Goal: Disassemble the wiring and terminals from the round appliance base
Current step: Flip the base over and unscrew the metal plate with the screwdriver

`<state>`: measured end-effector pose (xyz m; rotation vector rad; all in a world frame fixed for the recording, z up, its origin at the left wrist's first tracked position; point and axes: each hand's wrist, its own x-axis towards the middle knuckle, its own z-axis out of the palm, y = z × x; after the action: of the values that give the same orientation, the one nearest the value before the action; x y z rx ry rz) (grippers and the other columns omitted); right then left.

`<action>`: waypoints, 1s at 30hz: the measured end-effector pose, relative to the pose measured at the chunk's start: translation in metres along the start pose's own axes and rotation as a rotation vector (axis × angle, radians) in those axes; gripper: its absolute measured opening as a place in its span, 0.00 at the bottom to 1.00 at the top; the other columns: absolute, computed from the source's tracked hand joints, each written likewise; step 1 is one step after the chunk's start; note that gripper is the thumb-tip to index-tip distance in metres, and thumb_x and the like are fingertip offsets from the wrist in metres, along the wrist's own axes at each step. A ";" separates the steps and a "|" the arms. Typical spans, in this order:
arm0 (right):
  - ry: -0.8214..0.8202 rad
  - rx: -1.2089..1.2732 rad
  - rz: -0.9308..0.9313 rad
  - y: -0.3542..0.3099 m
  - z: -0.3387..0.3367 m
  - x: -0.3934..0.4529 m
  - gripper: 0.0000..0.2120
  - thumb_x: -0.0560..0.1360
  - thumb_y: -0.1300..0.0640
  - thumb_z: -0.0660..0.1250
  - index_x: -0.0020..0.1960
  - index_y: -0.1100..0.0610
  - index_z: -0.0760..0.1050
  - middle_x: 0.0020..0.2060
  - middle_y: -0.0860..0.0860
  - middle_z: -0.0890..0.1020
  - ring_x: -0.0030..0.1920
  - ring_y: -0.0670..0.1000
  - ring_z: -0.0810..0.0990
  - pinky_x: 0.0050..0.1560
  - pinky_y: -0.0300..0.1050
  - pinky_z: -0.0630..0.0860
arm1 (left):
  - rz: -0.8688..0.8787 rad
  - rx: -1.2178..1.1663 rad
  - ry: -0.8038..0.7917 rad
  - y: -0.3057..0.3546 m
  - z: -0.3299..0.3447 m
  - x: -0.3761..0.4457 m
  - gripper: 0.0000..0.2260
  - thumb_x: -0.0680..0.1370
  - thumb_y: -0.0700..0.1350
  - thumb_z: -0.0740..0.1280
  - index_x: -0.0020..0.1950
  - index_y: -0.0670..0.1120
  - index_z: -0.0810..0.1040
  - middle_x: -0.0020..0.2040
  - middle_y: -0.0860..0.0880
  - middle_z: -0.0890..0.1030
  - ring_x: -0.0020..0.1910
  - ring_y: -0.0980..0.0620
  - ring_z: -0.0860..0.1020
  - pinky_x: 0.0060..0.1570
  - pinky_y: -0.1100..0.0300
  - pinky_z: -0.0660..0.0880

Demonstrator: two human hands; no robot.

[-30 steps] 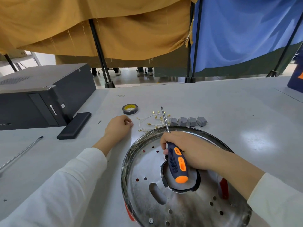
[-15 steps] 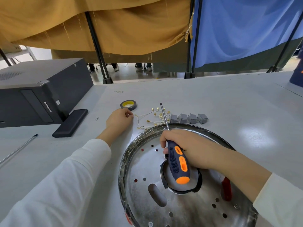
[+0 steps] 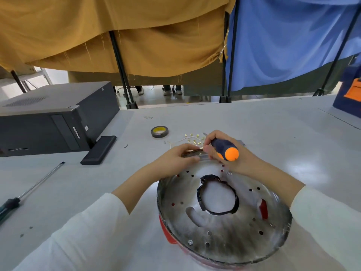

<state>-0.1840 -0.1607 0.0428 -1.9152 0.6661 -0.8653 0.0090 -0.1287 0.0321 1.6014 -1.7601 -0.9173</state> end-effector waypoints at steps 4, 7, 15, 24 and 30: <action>0.069 0.013 0.028 -0.019 -0.007 -0.005 0.04 0.77 0.63 0.65 0.45 0.57 0.72 0.32 0.53 0.76 0.28 0.41 0.75 0.28 0.34 0.70 | -0.049 0.049 0.057 0.001 0.002 -0.014 0.16 0.80 0.41 0.60 0.67 0.53 0.71 0.61 0.50 0.76 0.55 0.47 0.77 0.50 0.64 0.74; 0.067 -0.018 0.025 -0.025 -0.010 -0.012 0.04 0.77 0.64 0.65 0.45 0.58 0.71 0.33 0.54 0.76 0.29 0.41 0.75 0.28 0.35 0.71 | -0.100 0.110 0.145 -0.003 -0.002 -0.025 0.17 0.81 0.39 0.57 0.67 0.53 0.70 0.59 0.50 0.76 0.47 0.52 0.74 0.35 0.76 0.68; -0.092 -0.320 0.048 -0.004 -0.004 -0.022 0.12 0.74 0.74 0.63 0.51 0.60 0.71 0.43 0.49 0.77 0.41 0.43 0.79 0.43 0.34 0.75 | -0.303 0.082 0.353 -0.017 -0.009 -0.063 0.20 0.79 0.37 0.53 0.70 0.48 0.64 0.44 0.48 0.75 0.35 0.54 0.73 0.28 0.63 0.69; -0.181 -0.323 -0.013 0.003 0.001 -0.026 0.13 0.74 0.69 0.67 0.51 0.53 0.70 0.48 0.45 0.76 0.54 0.45 0.81 0.61 0.53 0.76 | -0.317 0.189 0.230 -0.005 -0.019 -0.067 0.21 0.77 0.43 0.59 0.70 0.47 0.62 0.51 0.48 0.77 0.37 0.52 0.75 0.33 0.62 0.70; -0.204 -0.345 0.012 0.007 0.001 -0.029 0.13 0.75 0.68 0.66 0.51 0.52 0.70 0.49 0.45 0.77 0.55 0.43 0.80 0.58 0.54 0.77 | -0.174 0.380 0.059 0.007 -0.029 -0.030 0.20 0.80 0.49 0.60 0.72 0.48 0.64 0.67 0.47 0.73 0.59 0.50 0.73 0.56 0.62 0.66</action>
<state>-0.2015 -0.1420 0.0273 -2.2674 0.7377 -0.5621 0.0313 -0.1017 0.0558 2.0257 -1.8560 -0.6266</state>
